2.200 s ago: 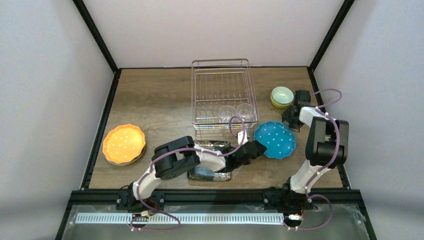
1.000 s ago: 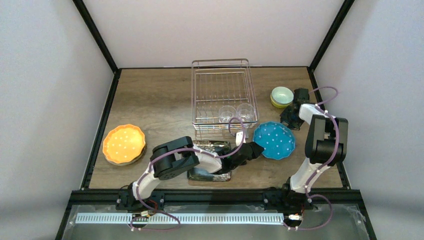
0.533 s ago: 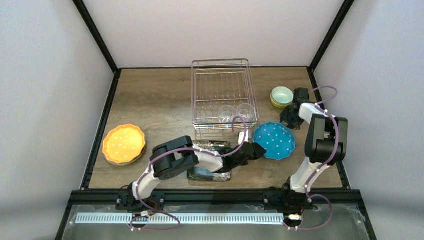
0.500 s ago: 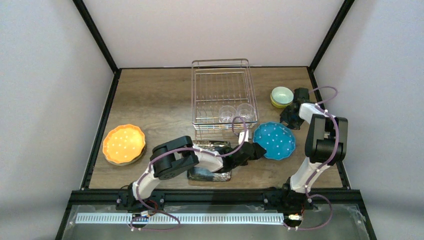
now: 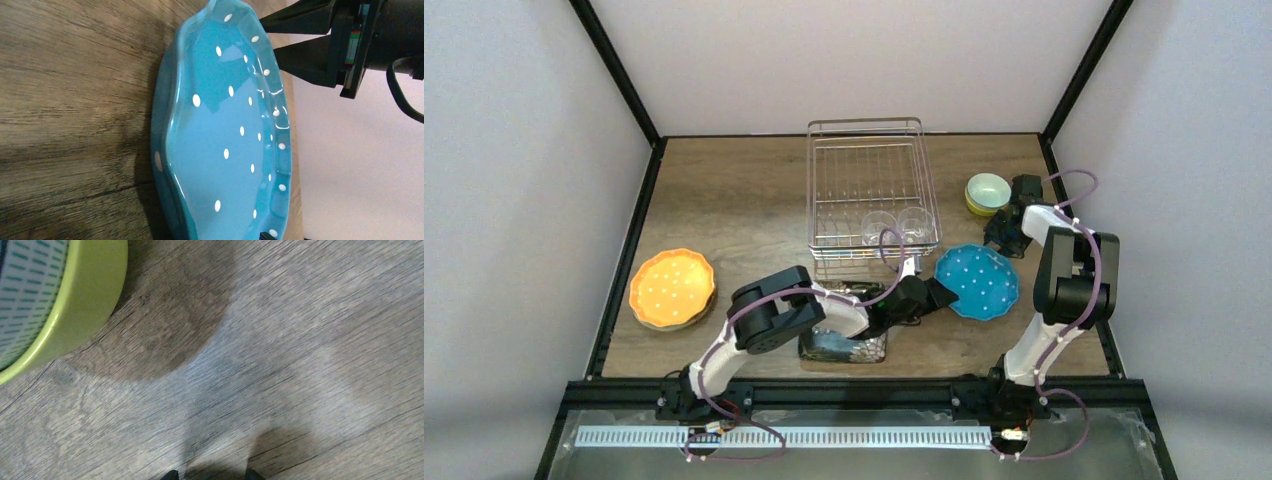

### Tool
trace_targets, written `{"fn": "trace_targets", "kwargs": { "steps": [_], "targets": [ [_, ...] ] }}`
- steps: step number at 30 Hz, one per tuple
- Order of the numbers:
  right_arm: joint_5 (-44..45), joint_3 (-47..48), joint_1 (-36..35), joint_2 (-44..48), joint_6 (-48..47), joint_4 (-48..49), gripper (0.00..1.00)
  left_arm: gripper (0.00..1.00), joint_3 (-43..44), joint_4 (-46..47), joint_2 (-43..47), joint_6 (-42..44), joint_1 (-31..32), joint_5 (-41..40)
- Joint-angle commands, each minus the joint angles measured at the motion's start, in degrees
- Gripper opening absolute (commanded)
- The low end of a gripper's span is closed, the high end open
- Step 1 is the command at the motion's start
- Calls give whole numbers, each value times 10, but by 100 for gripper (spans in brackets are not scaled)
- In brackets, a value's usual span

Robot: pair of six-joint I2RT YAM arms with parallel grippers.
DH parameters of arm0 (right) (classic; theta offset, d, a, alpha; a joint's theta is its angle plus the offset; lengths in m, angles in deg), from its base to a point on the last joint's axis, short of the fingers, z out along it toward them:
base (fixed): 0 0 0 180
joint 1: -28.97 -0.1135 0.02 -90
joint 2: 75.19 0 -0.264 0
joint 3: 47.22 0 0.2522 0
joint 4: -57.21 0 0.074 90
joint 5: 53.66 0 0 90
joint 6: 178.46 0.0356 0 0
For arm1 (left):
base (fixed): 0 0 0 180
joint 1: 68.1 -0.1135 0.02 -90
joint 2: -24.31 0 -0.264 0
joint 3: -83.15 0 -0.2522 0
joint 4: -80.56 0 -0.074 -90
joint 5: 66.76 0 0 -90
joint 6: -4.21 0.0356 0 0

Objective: Load the mixed dishes into the dish rack
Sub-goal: Grab the plate from the center of the board.

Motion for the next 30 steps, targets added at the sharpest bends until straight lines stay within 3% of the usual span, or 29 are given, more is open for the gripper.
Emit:
{"fn": "trace_targets", "kwargs": {
  "steps": [1,16,30],
  "targets": [
    [-32,-22,-10,-37,-7,-76,78,100,8,16,-45,-21,-11,0],
    [-41,-11,-9,-36,-24,-89,78,100,72,-110,-66,-19,-11,6],
    [-53,-9,-10,-51,-29,-91,78,99,104,-124,-78,-30,-14,-32]
  ]
}}
